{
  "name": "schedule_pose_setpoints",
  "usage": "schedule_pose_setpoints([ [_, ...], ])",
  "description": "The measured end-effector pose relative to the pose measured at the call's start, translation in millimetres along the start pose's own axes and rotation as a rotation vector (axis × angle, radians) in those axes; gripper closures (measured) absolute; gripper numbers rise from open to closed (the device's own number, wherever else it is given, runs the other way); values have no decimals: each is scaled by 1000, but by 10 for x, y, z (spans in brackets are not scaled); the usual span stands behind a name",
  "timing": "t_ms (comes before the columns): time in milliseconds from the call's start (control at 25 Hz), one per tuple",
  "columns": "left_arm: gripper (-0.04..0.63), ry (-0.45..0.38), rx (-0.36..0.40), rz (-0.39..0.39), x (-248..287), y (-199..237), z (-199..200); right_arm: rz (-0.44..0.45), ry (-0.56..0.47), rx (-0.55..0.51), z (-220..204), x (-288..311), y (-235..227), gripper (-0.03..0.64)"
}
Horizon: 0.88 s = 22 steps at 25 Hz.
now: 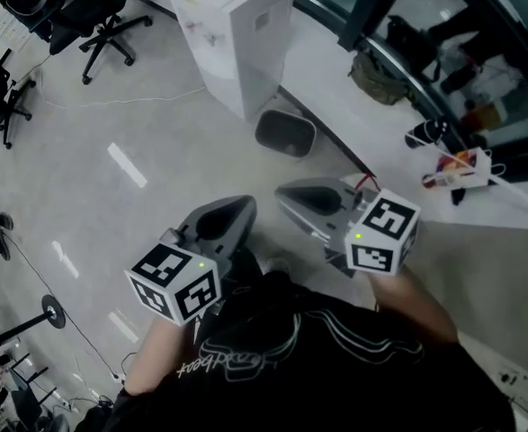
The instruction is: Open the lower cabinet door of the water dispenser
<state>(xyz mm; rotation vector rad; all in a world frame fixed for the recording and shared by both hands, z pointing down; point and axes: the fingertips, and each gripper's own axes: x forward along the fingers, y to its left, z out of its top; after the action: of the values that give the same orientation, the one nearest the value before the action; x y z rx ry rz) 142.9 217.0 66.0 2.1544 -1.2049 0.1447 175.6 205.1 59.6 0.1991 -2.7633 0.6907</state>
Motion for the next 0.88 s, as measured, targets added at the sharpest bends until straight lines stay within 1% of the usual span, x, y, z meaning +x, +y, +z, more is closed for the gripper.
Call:
schedule_pose_setpoints([
  [160,595,35,-29,-19,282,435,-62,-31,11,69,-76,306,-387,603],
  [240,595,70,-32,-29,413,681,-106,-53,10,102,-101,503,-568,603],
  [320,595,112,24,-28,530,961,-102,-81,16,110,-88,716,-749,603],
  [400,595,142,86,-24,632,1257,-90,-105,39,90,-99,938,-941,603],
  [480,595,157,98,-36,739,1536,-95,-126,60,65,-143,1141,-1152,603],
  [640,595,197,79,-62,1000,2080,-259,-161,88,53,-357,1525,-1585,603],
  [760,595,229,49,-58,1186,2493,-472,-182,108,41,-567,1820,-1833,603],
  [880,595,250,8,-44,1401,2816,-643,-199,116,47,-748,2042,-2099,603],
])
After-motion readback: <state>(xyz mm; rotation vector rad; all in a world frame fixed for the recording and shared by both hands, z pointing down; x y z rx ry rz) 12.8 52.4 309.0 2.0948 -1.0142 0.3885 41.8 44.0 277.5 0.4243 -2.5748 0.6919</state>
